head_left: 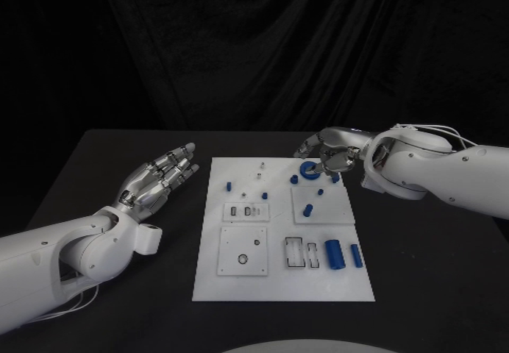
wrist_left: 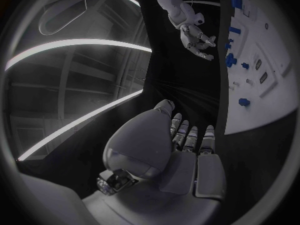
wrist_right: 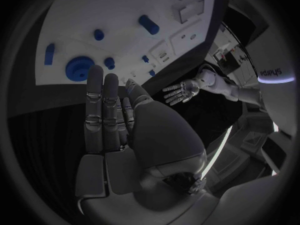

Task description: Assemble the parts on the task board

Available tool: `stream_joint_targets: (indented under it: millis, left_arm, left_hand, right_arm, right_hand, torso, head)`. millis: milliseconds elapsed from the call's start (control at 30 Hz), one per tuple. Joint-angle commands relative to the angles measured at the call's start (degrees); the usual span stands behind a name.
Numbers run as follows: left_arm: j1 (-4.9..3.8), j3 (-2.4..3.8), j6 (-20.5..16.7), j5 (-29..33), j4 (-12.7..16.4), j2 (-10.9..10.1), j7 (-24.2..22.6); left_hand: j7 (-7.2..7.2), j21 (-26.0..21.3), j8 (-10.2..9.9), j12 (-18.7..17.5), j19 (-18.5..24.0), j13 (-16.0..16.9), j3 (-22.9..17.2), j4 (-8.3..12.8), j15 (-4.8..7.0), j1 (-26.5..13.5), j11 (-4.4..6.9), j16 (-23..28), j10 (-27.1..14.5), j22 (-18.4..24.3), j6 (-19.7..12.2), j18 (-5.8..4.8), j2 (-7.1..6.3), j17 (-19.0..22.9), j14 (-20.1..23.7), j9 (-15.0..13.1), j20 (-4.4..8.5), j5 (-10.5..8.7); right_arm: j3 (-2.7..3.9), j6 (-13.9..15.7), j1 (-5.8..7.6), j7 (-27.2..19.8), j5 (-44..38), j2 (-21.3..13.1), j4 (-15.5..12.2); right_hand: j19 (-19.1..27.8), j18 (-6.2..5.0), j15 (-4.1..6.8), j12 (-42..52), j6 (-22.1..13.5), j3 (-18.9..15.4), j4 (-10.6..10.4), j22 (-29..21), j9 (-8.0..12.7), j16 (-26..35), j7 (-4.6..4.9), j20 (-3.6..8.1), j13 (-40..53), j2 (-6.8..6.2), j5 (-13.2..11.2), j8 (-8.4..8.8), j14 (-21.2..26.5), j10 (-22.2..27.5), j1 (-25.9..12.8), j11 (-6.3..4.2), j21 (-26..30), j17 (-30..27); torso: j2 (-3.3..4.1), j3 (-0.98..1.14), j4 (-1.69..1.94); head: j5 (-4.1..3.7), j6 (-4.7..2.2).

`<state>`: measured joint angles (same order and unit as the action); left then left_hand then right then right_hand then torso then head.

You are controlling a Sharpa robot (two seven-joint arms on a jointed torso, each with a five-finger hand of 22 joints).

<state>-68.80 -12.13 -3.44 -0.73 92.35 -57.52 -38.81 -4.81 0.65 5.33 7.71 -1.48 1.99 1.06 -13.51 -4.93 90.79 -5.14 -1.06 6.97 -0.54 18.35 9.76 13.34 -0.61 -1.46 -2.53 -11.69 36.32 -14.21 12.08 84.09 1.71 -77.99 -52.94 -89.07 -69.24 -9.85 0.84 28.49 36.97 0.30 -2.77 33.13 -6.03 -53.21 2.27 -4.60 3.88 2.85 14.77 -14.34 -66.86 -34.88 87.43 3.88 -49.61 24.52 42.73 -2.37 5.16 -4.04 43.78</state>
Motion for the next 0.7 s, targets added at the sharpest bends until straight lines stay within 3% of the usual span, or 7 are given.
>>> stream_joint_targets:
  millis: [33, 100, 200, 367, 533, 700]
  left_arm:
    - [-0.31, 0.06, -0.1, -0.3, 0.4, 0.0, -8.6]
    - [-0.37, 0.06, -0.1, -0.3, 0.6, 0.0, -8.7]
    - [-0.44, 0.06, 0.0, -0.3, 0.8, 0.0, -8.6]
    - [-0.5, 0.06, 0.1, -0.3, 1.1, 0.0, -8.6]
    - [-0.53, 0.06, 0.2, -0.3, 1.3, 0.1, -8.7]
    - [-0.55, 0.06, 0.2, -0.3, 1.4, 0.0, -8.7]
  left_hand:
    - [0.03, 0.2, 0.2, 0.2, 0.0, 0.1, -0.4, -0.1, -0.41, 0.4, -0.45, -0.2, -0.2, -0.1, 0.4, 0.66, -0.39, -0.1, 0.0, -0.1, -0.59, 0.4]
    - [0.03, 0.2, 0.2, 0.2, 0.0, 0.1, -0.4, -0.1, -0.41, 0.4, -0.45, -0.2, -0.2, -0.1, 0.4, 0.66, -0.39, -0.1, 0.0, -0.1, -0.59, 0.4]
    - [0.0, 0.3, 0.2, 0.3, 0.0, 0.0, -0.5, -0.1, -0.5, 0.4, -0.52, -0.2, -0.2, -0.1, 0.4, 0.65, -0.42, -0.1, 0.0, -0.1, -0.67, 0.42]
    - [-0.05, 0.3, 0.2, 0.3, -0.1, 0.0, -0.7, -0.1, -0.63, 0.5, -0.59, -0.2, -0.3, -0.1, 0.4, 0.65, -0.47, -0.1, 0.0, 0.0, -0.78, 0.44]
    - [0.18, 0.3, 0.1, 0.0, -0.1, -0.1, -1.1, -0.1, -0.77, 0.5, -0.33, -0.3, -1.0, -0.1, 0.2, 0.65, -0.68, -0.1, -0.1, 0.0, -1.0, 0.43]
    - [0.23, 0.3, 0.1, 0.0, -0.1, -0.1, -1.1, -0.1, -0.76, 0.6, -0.26, -0.2, -1.2, -0.1, 0.2, 0.65, -0.71, -0.1, 0.0, 0.0, -1.02, 0.44]
  right_arm:
    - [0.05, 2.5, 0.15, 5.3, -15.5, 0.1, -0.4]
    - [0.05, 2.4, 0.16, 5.7, -17.2, 0.2, -0.4]
    - [0.05, 2.1, 0.16, 6.5, -19.0, 0.3, -0.4]
    - [0.05, 1.9, 0.13, 7.0, -20.2, 0.4, -0.3]
    - [0.05, 1.5, 0.01, 6.9, -20.5, 0.5, -0.1]
    - [0.05, 1.0, -0.26, 6.9, -20.7, 0.7, 0.2]
  right_hand:
    - [-2.4, 2.22, 0.45, -1.0, 0.7, 1.9, -0.6, 15.9, -0.8, -8.7, -0.54, 0.13, 0.2, -1.46, 0.4, 1.11, -3.0, -1.4, -0.6, -0.49, -12.9, 9.0]
    - [-3.3, 2.7, 0.67, -1.3, 0.8, 2.3, -0.7, 19.8, -1.0, -11.5, -0.73, 0.13, 0.1, -1.81, 0.6, 1.31, -4.7, -1.6, -0.7, -0.56, -15.9, 12.9]
    - [-5.3, 3.63, 0.98, -1.7, 1.2, 3.1, -1.1, 26.8, -1.5, -15.9, -0.89, 0.16, 0.2, -2.51, 1.1, 1.68, -7.5, -1.8, -1.3, -0.67, -21.2, 19.5]
    - [-5.9, 3.9, 1.1, -1.9, 1.0, 3.4, -1.4, 28.9, -1.6, -17.0, -0.93, 0.22, 0.2, -2.75, 1.3, 1.99, -8.2, -1.8, -1.7, -0.61, -22.7, 21.1]
    - [-6.7, 4.24, 1.17, -1.8, 1.3, 3.6, -1.9, 31.2, -1.9, -18.1, -1.03, 0.27, 0.3, -3.0, 1.1, 2.04, -9.2, -2.7, -2.3, -0.63, -24.3, 23.0]
    - [-7.0, 4.38, 1.17, -1.7, 1.3, 3.7, -2.3, 32.3, -2.0, -18.7, -1.17, 0.28, 0.4, -3.28, 0.8, 2.19, -9.7, -3.5, -2.9, -0.55, -25.1, 23.9]
  torso:
    - [0.89, -0.1, 0.89]
    - [1.34, -0.16, 1.42]
    - [1.7, -0.26, 1.66]
    - [2.18, -0.43, 2.17]
    - [2.43, -0.52, 2.27]
    - [2.24, -0.57, 2.35]
  head:
    - [-0.74, -0.31]
    - [-1.52, -0.86]
    - [-1.86, -1.2]
    - [-2.83, -1.81]
    - [-3.38, -2.38]
    - [-3.48, -2.33]
